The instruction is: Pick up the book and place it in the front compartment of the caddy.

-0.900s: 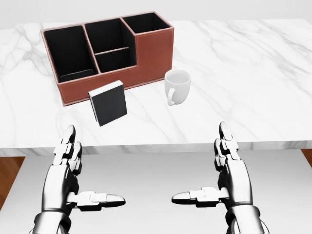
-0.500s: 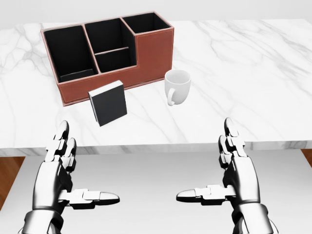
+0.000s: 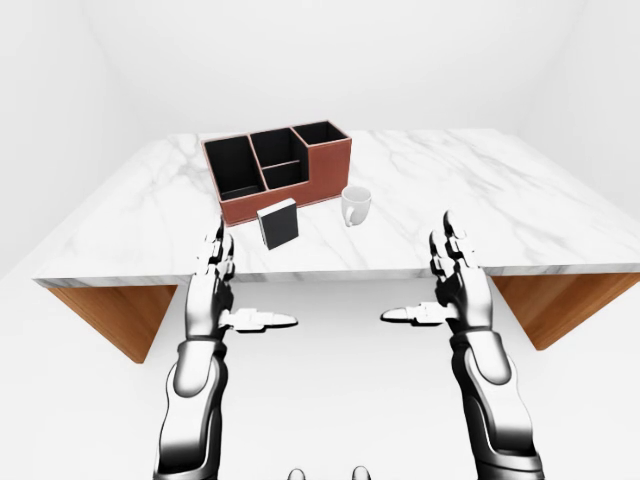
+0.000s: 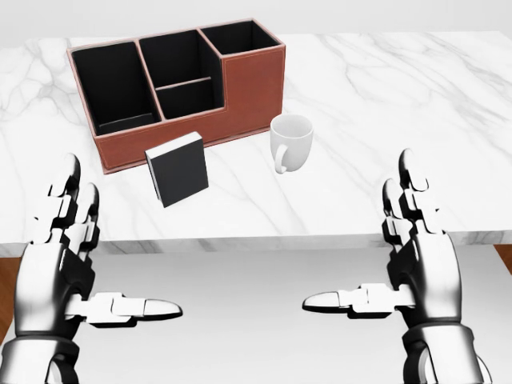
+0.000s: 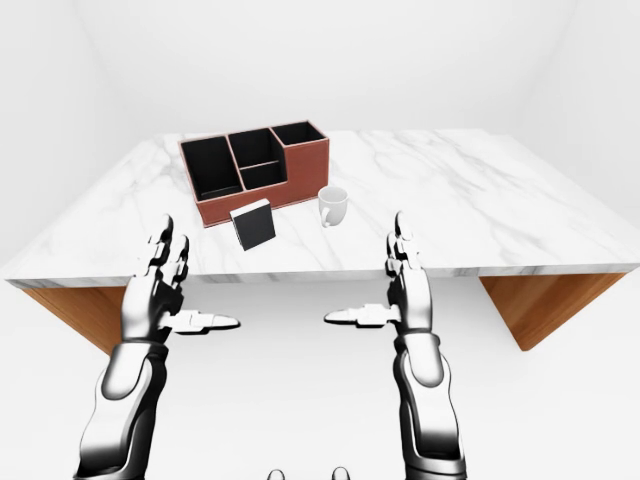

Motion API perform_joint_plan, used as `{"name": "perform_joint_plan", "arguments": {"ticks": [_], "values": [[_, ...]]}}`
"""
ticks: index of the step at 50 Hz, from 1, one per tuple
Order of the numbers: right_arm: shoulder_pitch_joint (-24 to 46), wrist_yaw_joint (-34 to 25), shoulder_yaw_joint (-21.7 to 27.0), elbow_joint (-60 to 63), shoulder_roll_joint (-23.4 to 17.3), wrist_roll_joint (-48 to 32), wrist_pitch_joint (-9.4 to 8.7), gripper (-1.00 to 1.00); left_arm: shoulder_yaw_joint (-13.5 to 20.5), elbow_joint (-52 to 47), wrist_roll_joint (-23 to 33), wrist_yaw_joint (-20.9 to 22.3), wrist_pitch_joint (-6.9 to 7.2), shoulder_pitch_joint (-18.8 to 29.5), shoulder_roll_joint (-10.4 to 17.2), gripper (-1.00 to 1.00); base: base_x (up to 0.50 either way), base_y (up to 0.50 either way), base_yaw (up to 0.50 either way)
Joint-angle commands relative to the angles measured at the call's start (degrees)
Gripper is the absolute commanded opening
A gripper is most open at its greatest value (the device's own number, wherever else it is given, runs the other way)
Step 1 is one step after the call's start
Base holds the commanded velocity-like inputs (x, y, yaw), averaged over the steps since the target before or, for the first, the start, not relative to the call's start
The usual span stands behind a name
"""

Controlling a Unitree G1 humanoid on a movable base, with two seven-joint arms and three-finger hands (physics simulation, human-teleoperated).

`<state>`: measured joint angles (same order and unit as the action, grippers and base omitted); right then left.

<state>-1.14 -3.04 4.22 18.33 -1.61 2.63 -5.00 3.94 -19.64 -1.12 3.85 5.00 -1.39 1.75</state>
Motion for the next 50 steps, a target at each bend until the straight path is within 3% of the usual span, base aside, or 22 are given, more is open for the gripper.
{"name": "perform_joint_plan", "arguments": {"ticks": [1,32,42,50], "values": [[0.2,0.0,1.3,4.9,-0.1,1.4,0.00,1.00,0.8,-4.2,0.1,0.3,0.00,0.2,0.2,1.00,0.00,0.00,0.00],[-0.8,-0.9,0.7,6.3,0.1,1.5,0.00,1.00,0.3,-6.5,1.3,1.0,0.00,-0.4,0.0,1.00,0.00,0.45,0.00],[-1.2,-1.8,0.1,6.6,0.1,1.5,0.00,1.00,0.3,-6.3,1.4,1.0,0.00,-0.4,0.0,1.00,0.00,0.01,0.00],[-1.4,-1.6,0.1,6.8,0.2,1.3,0.00,1.00,0.4,-6.3,1.3,1.1,0.00,-0.4,0.0,1.00,0.50,-0.08,0.00]]}}
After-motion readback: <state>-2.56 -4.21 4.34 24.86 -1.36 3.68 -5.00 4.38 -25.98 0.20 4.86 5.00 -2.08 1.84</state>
